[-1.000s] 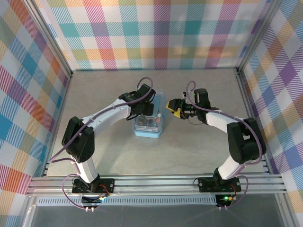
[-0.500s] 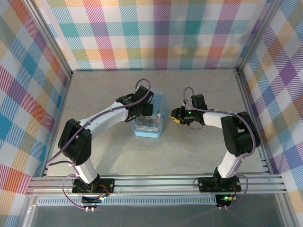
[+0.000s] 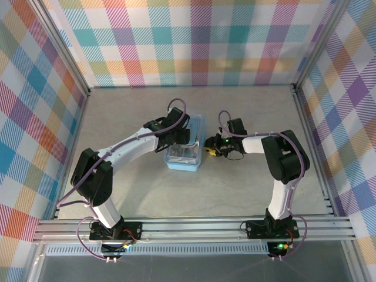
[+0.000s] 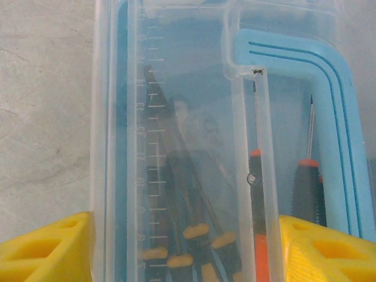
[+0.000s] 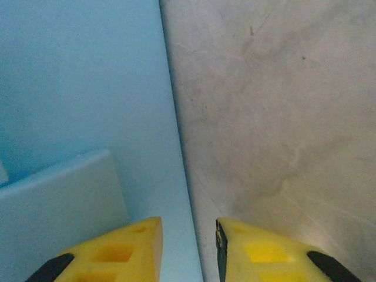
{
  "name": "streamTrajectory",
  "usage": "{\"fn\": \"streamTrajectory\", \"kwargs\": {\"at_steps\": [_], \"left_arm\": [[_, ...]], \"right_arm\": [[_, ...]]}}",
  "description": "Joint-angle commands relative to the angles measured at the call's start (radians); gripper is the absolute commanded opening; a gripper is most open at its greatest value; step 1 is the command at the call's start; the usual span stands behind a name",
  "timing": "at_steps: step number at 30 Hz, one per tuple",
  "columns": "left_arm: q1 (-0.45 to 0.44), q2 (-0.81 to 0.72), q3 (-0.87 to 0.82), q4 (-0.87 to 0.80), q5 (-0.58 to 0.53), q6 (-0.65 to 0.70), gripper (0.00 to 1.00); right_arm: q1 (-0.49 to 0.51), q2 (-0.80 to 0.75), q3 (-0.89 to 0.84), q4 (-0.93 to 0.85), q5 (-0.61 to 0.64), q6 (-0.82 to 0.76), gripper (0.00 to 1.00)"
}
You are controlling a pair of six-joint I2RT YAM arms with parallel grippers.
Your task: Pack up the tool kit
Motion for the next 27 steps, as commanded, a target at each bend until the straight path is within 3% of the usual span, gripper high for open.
{"fn": "streamTrajectory", "kwargs": {"at_steps": [1, 9, 15, 19, 22, 27], "left_arm": [[-0.022, 0.173, -0.123, -0.067, 0.317, -0.098, 0.51], [-0.033, 0.166, -0.113, -0.068, 0.306, -0.107, 0.51], [-0.033, 0.106, -0.04, -0.093, 0.3, -0.11, 0.56], [-0.033, 0.096, 0.063, -0.135, 0.284, -0.156, 0.64], [-0.034, 0.091, 0.102, -0.145, 0.245, -0.194, 0.7], [-0.034, 0.071, 0.114, -0.122, 0.236, -0.228, 0.83]], "right_arm": [[0.035, 0.036, 0.032, 0.063, -0.018, 0.033, 0.32], [0.045, 0.031, 0.036, 0.055, -0.019, 0.026, 0.32], [0.021, -0.067, 0.035, -0.052, 0.032, -0.037, 0.38], [-0.025, -0.165, 0.059, -0.252, 0.19, -0.132, 0.58], [-0.052, -0.211, 0.078, -0.38, 0.319, -0.205, 0.63], [-0.085, -0.283, 0.068, -0.45, 0.402, -0.258, 0.64]]}}
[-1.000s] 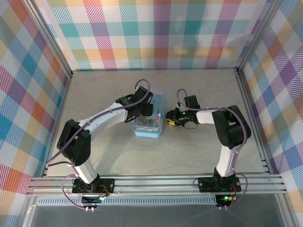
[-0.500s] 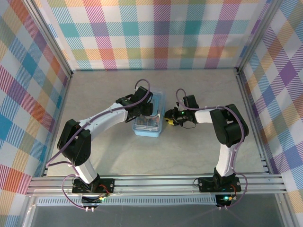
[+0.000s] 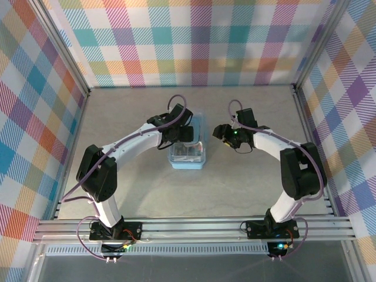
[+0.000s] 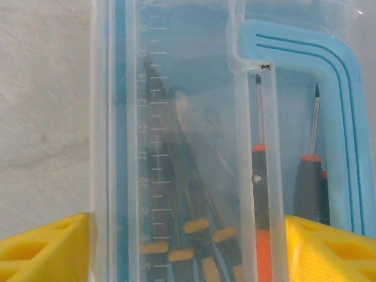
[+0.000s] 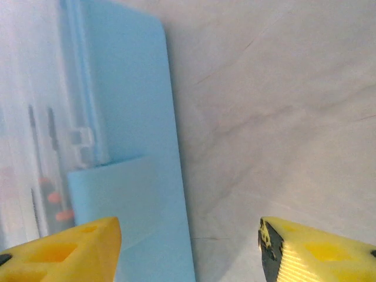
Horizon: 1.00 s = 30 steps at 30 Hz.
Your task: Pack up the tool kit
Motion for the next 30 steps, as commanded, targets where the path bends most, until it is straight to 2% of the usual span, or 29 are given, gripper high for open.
{"fn": "streamTrajectory", "kwargs": {"at_steps": [1, 3, 7, 10, 12, 14, 16, 18, 20, 22, 26, 27, 30], "left_arm": [[-0.032, 0.026, 0.002, -0.027, 0.179, -0.092, 0.87], [-0.032, 0.015, 0.026, -0.042, 0.179, -0.077, 0.98], [-0.032, -0.033, 0.096, -0.103, 0.143, -0.018, 1.0], [-0.032, -0.108, 0.137, -0.139, 0.076, 0.037, 1.0], [-0.032, -0.169, 0.145, -0.154, -0.005, 0.068, 1.0], [-0.038, -0.257, 0.108, -0.138, -0.065, 0.097, 1.0], [-0.055, -0.371, 0.012, -0.071, -0.116, 0.137, 1.0], [-0.065, -0.506, -0.122, 0.03, -0.133, 0.174, 1.0], [-0.068, -0.656, -0.294, 0.144, -0.196, 0.099, 1.0], [-0.069, -0.776, -0.451, 0.256, -0.268, 0.113, 1.0], [-0.063, -0.925, -0.678, 0.326, -0.564, 0.085, 1.0], [-0.057, -0.953, -0.725, 0.384, -0.597, 0.117, 1.0], [-0.016, -1.028, -0.905, 0.637, -0.553, 0.412, 1.0]], "right_arm": [[-0.018, -0.05, 0.0, -0.124, 0.097, -0.077, 0.64], [-0.027, -0.084, -0.008, -0.132, 0.099, -0.082, 0.65], [-0.03, -0.172, -0.01, -0.162, 0.109, -0.106, 0.68], [-0.03, -0.262, -0.006, -0.186, 0.127, -0.134, 0.79], [-0.03, -0.336, -0.006, -0.19, 0.126, -0.156, 0.99], [-0.028, -0.425, -0.006, -0.191, 0.114, -0.178, 0.99], [-0.021, -0.519, -0.011, -0.191, 0.124, -0.19, 0.99], [-0.019, -0.609, -0.027, -0.193, 0.141, -0.126, 0.99], [-0.006, -0.699, -0.083, -0.129, 0.153, -0.107, 0.99], [0.016, -0.758, -0.154, -0.059, 0.187, -0.146, 0.99], [0.018, -0.778, -0.208, -0.071, 0.316, -0.304, 0.99], [0.018, -0.775, -0.224, -0.054, 0.327, -0.358, 0.99], [0.019, -0.773, -0.308, 0.056, 0.349, -0.541, 0.99]]}}
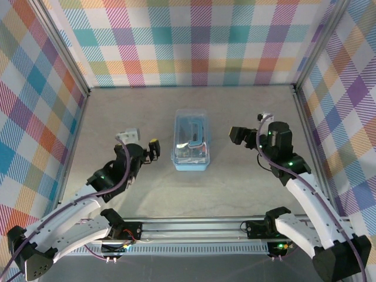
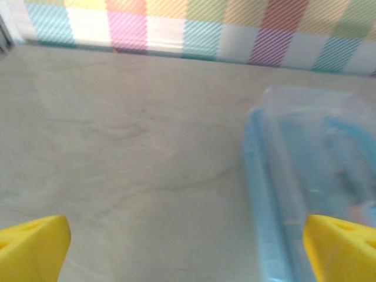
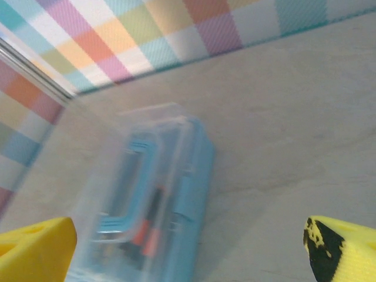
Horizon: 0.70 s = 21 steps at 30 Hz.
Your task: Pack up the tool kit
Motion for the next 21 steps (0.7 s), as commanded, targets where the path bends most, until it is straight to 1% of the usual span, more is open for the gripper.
{"fn": "streamTrajectory", "kwargs": {"at_steps": [1, 2, 3, 4, 5, 8, 12, 14, 16, 19, 21], "left_arm": [[0.041, -0.062, -0.164, 0.377, -0.079, 0.306, 1.0], [0.055, -0.053, -0.231, 0.508, -0.049, 0.426, 1.0], [0.067, -0.031, -0.285, 0.622, -0.043, 0.496, 1.0], [0.086, 0.0, -0.33, 0.729, -0.053, 0.527, 1.0], [0.114, 0.03, -0.355, 0.792, -0.05, 0.526, 1.0], [0.252, 0.15, -0.397, 0.9, 0.071, 0.482, 1.0], [0.381, 0.338, -0.435, 1.093, 0.166, 0.407, 1.0], [0.424, 0.425, -0.429, 1.137, 0.192, 0.369, 1.0], [0.442, 0.494, -0.407, 1.176, 0.203, 0.388, 1.0], [0.471, 0.561, -0.367, 1.188, 0.25, 0.386, 1.0], [0.485, 0.615, -0.349, 1.213, 0.276, 0.395, 1.0]], "right_arm": [[0.0, -0.005, -0.1, 0.165, 0.055, -0.276, 0.99], [0.001, -0.008, -0.15, 0.247, 0.03, -0.366, 0.99], [0.0, -0.005, -0.198, 0.314, 0.008, -0.443, 0.99], [-0.001, 0.002, -0.241, 0.378, -0.011, -0.513, 0.99], [-0.001, 0.012, -0.275, 0.436, -0.003, -0.539, 0.99], [-0.008, 0.059, -0.34, 0.523, 0.051, -0.543, 0.99], [-0.037, 0.119, -0.407, 0.615, 0.063, -0.577, 0.99], [-0.072, 0.144, -0.444, 0.713, 0.07, -0.524, 0.99], [-0.105, 0.171, -0.475, 0.801, 0.057, -0.487, 0.99], [-0.145, 0.212, -0.479, 0.836, 0.039, -0.453, 0.99], [-0.172, 0.255, -0.488, 0.925, 0.027, -0.413, 0.99]]}}
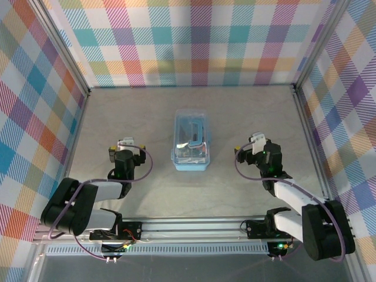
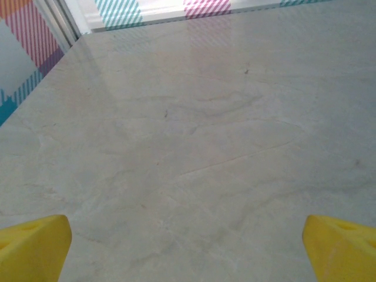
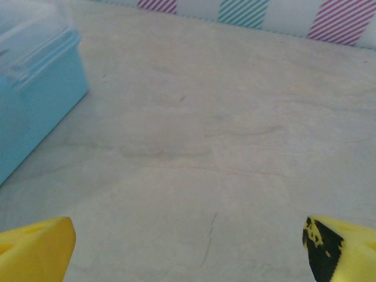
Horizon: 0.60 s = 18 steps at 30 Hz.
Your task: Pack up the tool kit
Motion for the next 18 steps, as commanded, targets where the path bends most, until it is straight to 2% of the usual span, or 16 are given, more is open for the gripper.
{"fn": "streamTrajectory", "kwargs": {"at_steps": [1, 4, 5, 9, 10, 11, 12, 14, 18], "left_arm": [[0.035, 0.09, 0.041, 0.182, 0.074, -0.005, 1.0], [0.076, 0.25, 0.02, 0.385, 0.07, -0.036, 1.0], [0.077, 0.249, 0.02, 0.387, 0.053, -0.045, 1.0], [0.083, 0.223, 0.112, 0.176, 0.038, -0.067, 1.0], [0.099, 0.213, 0.139, 0.099, 0.067, -0.089, 1.0], [0.125, 0.216, 0.154, 0.074, 0.09, -0.107, 1.0], [0.136, 0.215, 0.158, 0.058, 0.105, -0.119, 1.0], [0.145, 0.214, 0.157, 0.057, 0.112, -0.124, 1.0], [0.145, 0.213, 0.159, 0.053, 0.114, -0.124, 1.0]], "right_arm": [[-0.037, 0.062, -0.013, 0.213, -0.032, 0.057, 0.99], [-0.054, 0.159, -0.008, 0.297, -0.044, 0.045, 0.99], [-0.058, 0.193, -0.008, 0.332, -0.044, 0.046, 0.99], [-0.082, 0.35, -0.009, 0.489, -0.014, 0.053, 0.99], [-0.086, 0.418, -0.001, 0.552, 0.01, 0.068, 0.99], [-0.084, 0.431, 0.029, 0.516, 0.051, 0.08, 0.99], [-0.095, 0.398, 0.089, 0.354, 0.061, 0.099, 0.99], [-0.168, 0.419, 0.141, 0.276, -0.064, 0.147, 0.99], [-0.181, 0.417, 0.138, 0.282, -0.084, 0.152, 0.99]]}}
